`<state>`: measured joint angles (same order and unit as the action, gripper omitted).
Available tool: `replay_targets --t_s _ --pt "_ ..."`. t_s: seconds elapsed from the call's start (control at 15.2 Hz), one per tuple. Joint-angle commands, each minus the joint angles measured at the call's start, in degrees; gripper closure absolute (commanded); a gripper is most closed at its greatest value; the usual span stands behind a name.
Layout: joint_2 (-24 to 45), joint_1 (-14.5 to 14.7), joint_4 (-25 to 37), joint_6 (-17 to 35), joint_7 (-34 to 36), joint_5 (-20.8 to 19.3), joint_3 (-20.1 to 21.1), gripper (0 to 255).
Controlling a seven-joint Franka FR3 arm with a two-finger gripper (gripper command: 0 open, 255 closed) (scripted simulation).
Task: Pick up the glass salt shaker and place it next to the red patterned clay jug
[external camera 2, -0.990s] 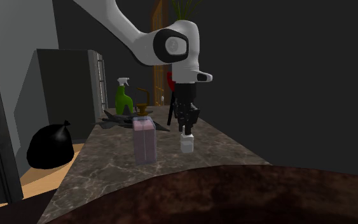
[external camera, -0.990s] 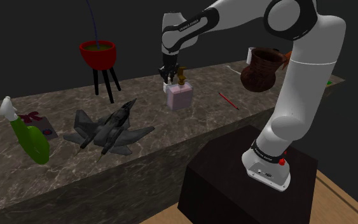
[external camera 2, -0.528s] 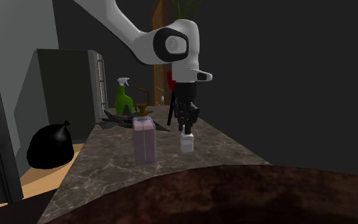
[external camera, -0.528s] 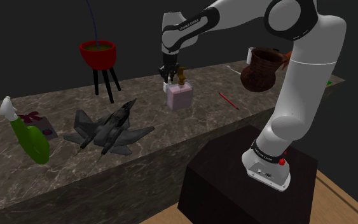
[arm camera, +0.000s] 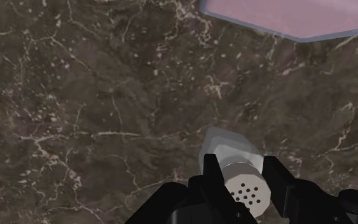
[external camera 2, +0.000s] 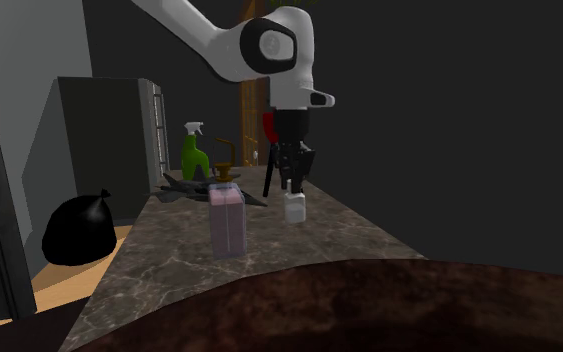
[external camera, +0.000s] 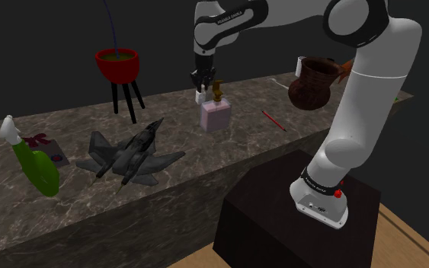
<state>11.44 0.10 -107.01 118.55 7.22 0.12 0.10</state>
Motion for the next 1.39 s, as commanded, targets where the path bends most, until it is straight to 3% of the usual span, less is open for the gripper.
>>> replay_targets --t_s 0.0,1.32 --pt "-0.5 0.0 0.9 -1.4 0.0 0.0 0.0 255" --pt "-3.1 0.0 13.0 -16.1 0.0 0.0 0.0 255"
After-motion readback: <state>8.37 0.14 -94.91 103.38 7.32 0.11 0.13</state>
